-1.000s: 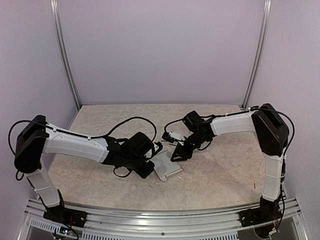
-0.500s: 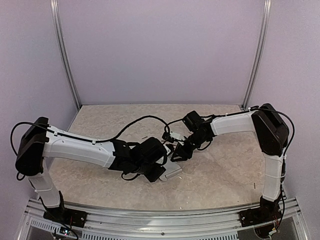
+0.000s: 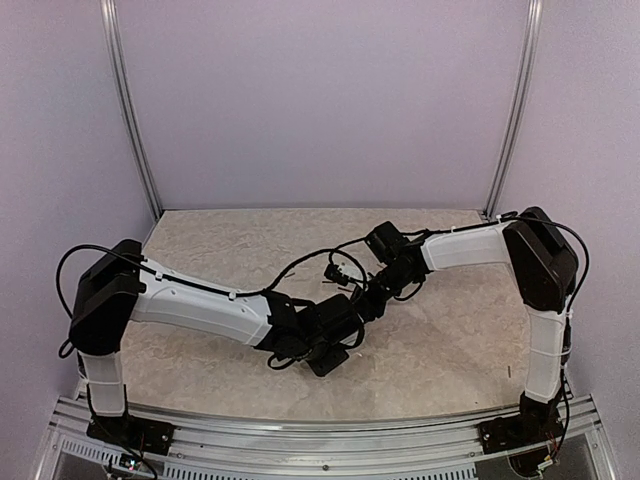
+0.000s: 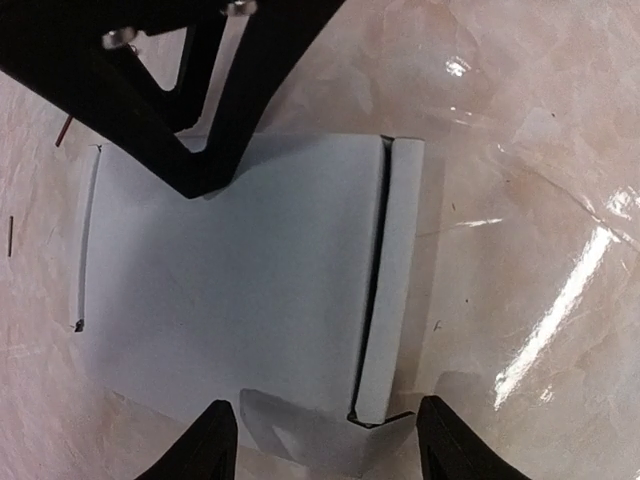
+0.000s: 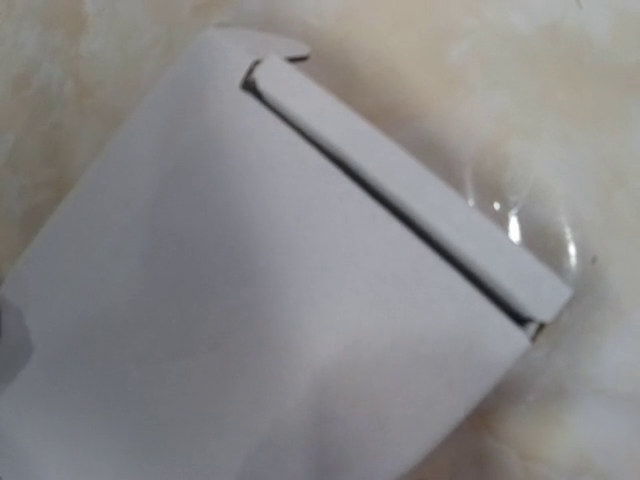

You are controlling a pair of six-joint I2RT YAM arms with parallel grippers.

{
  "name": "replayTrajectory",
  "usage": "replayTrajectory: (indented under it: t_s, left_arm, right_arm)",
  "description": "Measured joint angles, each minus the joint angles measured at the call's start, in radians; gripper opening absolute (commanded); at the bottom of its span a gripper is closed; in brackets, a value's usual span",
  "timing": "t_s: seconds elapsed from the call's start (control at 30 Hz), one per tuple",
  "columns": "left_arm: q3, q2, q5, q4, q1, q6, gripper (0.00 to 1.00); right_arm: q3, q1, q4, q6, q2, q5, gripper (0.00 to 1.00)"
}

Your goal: Fold the paper box

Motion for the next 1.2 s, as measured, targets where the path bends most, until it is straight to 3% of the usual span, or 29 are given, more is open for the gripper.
replayTrajectory:
  t_s: [0.5, 1.03, 1.2]
  left_arm:
    - [0.008, 0.041, -0.062, -0.059, -0.008, 0.021, 0.56]
    - [0.024, 0.052, -0.051, -0.103, 0.035, -0.037, 0.32]
    - [0.02, 0.051, -0.046, -0.099, 0.037, -0.024, 0.38]
  right_arm:
    - [0.0, 0.0, 0.0, -0.001, 0.0, -0.002, 0.35]
    - [0.0, -0.005, 0.002, 0.0, 0.006, -0.011, 0.34]
    - [0.0, -0.005, 0.002, 0.0, 0.006, -0.011, 0.35]
